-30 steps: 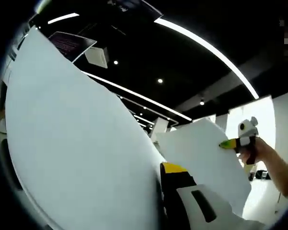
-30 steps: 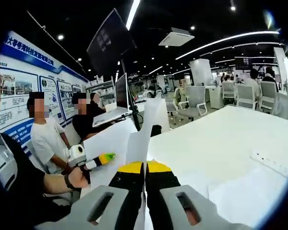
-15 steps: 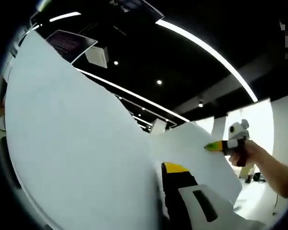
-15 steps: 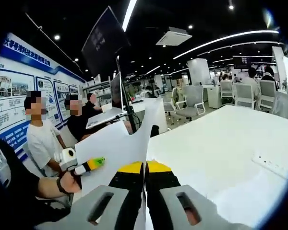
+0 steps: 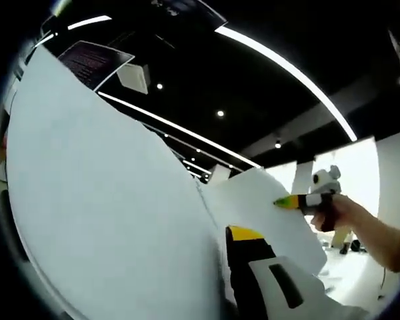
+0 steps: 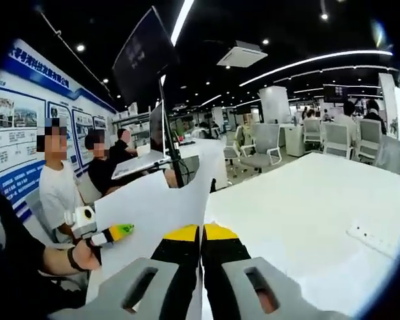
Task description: Organize the stack of printing papers by aligning and flattening the scattered papers on the table
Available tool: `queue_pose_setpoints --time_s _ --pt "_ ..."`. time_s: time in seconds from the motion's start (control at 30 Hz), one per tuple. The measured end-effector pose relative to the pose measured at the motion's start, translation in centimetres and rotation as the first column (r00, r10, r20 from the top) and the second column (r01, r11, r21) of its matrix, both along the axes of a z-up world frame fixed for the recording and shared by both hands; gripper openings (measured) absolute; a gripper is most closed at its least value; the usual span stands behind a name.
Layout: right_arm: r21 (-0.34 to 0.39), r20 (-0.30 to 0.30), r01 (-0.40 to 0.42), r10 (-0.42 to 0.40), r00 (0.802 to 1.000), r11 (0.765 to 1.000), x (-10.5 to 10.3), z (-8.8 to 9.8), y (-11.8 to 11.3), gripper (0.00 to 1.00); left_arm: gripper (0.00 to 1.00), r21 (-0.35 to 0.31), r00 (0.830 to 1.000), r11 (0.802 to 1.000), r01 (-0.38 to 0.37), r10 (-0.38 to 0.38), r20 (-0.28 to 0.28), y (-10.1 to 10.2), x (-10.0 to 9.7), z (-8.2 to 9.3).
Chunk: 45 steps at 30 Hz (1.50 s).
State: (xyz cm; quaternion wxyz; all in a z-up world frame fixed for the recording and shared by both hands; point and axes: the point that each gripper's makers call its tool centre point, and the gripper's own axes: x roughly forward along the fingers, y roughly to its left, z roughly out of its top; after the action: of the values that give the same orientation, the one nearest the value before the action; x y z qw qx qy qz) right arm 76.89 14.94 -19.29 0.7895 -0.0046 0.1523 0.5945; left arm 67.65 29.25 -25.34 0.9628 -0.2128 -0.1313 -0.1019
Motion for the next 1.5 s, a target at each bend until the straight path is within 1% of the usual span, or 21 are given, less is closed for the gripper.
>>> queue_pose_setpoints --time_s 0.1,0.2,0.3,0.47,0.57,0.67,0.8,0.97,1.1,1.13,1.23,1.5 --pt "0.003 0.035 -0.007 0.007 0.999 1.0 -0.1 0.4 0.6 0.0 0.16 -0.005 1.0 1.0 0.0 0.0 0.0 0.0 0.0 0.0" --pt "-0.012 0.058 -0.02 0.021 0.998 1.0 -0.4 0.4 1.0 0.0 0.18 0.01 1.0 1.0 0.003 -0.002 -0.01 -0.2 0.1 -0.1" --pt "-0.022 0.076 -0.009 0.011 0.997 1.0 -0.1 0.2 1.2 0.0 0.19 0.018 1.0 1.0 0.006 -0.006 -0.014 -0.3 0.1 -0.2" --pt "-0.005 0.056 -0.002 0.002 0.998 1.0 -0.1 0.2 1.5 0.0 0.2 0.01 1.0 1.0 0.008 -0.008 -0.011 -0.3 0.0 -0.1" --pt "0.004 0.04 -0.008 0.008 0.999 1.0 -0.2 0.2 1.8 0.0 0.24 0.026 1.0 1.0 0.014 -0.014 -0.017 -0.6 0.1 -0.2" --pt "-0.004 0.042 -0.02 0.02 0.999 1.0 -0.5 0.0 2.3 0.0 0.27 0.022 1.0 0.999 0.025 -0.025 -0.01 -0.8 -0.1 0.0" --pt "-0.031 0.067 -0.028 0.03 0.997 0.999 -0.9 -0.5 2.7 0.0 0.28 -0.001 0.999 0.999 0.032 -0.032 -0.004 -0.7 -0.2 0.1" --pt "-0.033 0.067 -0.035 0.037 0.997 0.999 -1.1 -0.7 2.9 0.0 0.3 -0.021 0.999 0.999 0.041 -0.041 0.001 -0.7 -0.2 0.2" --pt "-0.015 0.061 -0.066 0.067 0.996 0.998 -1.6 -0.5 3.2 0.0 0.31 -0.035 0.999 0.998 0.047 -0.047 0.002 -0.7 -0.2 0.3" --pt "-0.013 0.065 -0.089 0.09 0.994 0.996 -2.0 -0.4 3.4 0.0 0.31 -0.035 0.999 0.998 0.047 -0.047 0.001 -0.7 -0.2 0.3" --pt "-0.015 0.066 -0.117 0.118 0.991 0.993 -2.7 -0.6 3.8 0.0 0.31 -0.034 0.999 0.998 0.046 -0.046 0.0 -0.7 -0.2 0.3" --pt "0.012 0.025 -0.138 0.138 0.99 0.99 -3.1 -0.9 4.4 0.0 0.31 -0.037 0.999 0.998 0.045 -0.045 0.002 -0.6 -0.2 0.3"
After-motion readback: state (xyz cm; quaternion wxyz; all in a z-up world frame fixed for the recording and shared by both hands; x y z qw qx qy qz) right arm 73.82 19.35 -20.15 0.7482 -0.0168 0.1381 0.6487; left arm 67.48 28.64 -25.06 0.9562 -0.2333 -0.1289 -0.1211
